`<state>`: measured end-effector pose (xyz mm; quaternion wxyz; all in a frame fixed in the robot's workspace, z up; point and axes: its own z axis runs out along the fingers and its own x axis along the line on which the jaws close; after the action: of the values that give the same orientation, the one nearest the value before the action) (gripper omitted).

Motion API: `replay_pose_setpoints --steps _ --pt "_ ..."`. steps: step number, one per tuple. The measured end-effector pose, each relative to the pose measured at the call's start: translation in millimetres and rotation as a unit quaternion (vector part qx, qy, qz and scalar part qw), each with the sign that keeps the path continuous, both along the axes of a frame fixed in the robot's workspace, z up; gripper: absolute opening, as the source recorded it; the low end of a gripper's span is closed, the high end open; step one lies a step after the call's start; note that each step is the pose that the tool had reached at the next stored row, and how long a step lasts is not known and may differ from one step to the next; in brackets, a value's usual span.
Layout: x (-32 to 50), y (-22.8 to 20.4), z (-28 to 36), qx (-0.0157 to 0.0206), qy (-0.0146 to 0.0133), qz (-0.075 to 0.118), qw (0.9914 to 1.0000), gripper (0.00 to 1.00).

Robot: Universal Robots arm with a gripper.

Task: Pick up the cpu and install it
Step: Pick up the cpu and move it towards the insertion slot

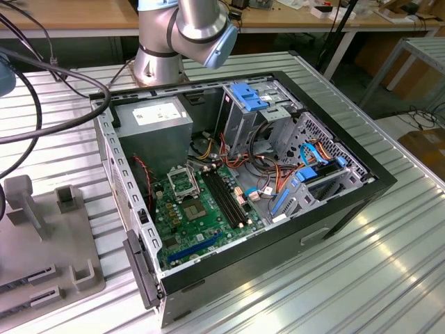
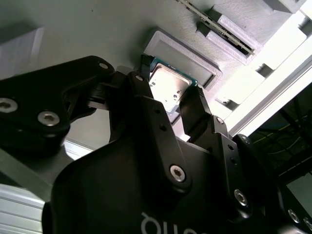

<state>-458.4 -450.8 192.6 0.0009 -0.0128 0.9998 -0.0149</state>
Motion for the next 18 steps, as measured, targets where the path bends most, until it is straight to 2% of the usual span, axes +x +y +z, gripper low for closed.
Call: replay_pose_setpoints --steps 8,18 --pt "-0.6 1.8 0.2 -0.0001 -0.0003 0.0 1.0 0.52" --pt "-1.8 1.9 0.4 0.0 -0.0004 0.0 1.0 0.52"
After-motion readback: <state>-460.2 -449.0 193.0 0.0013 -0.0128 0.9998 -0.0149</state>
